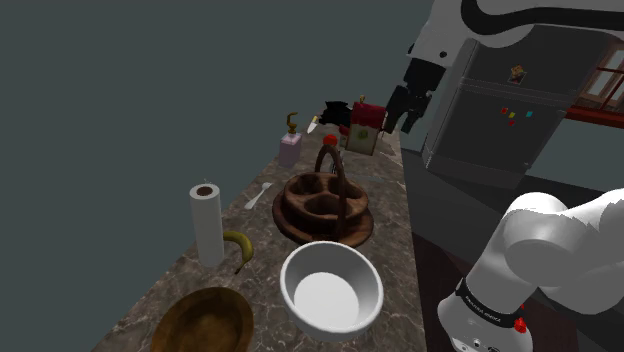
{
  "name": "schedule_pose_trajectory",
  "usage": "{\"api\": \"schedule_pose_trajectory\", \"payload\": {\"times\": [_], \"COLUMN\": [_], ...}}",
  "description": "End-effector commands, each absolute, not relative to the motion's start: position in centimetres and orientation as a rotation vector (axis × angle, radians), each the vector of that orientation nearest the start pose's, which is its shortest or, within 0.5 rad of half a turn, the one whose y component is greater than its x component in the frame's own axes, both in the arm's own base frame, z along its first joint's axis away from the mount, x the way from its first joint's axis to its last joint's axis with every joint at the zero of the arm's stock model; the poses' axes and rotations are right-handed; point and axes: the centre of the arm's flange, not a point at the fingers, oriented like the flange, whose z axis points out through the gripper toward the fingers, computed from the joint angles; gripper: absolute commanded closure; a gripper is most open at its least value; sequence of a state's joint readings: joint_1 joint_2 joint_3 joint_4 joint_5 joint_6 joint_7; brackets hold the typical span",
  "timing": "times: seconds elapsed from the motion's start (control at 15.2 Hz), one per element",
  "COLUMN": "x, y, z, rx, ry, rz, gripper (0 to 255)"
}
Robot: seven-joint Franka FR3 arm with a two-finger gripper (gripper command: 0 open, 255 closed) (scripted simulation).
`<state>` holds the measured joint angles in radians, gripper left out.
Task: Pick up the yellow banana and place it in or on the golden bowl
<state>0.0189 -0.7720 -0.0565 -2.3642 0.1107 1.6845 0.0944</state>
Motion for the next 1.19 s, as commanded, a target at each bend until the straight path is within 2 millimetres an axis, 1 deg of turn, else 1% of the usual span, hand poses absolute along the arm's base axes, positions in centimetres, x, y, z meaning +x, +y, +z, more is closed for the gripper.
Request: {"api": "schedule_pose_trajectory", "payload": {"times": [0.0, 1.12], "x": [32.2, 40.5], "y": [-0.7, 14.1], "z": [59.3, 44.9], "rx": [-2.980, -2.969], "ry": [0.187, 0.241], "rz": [-0.128, -0.181], "gripper": [0, 0]}}
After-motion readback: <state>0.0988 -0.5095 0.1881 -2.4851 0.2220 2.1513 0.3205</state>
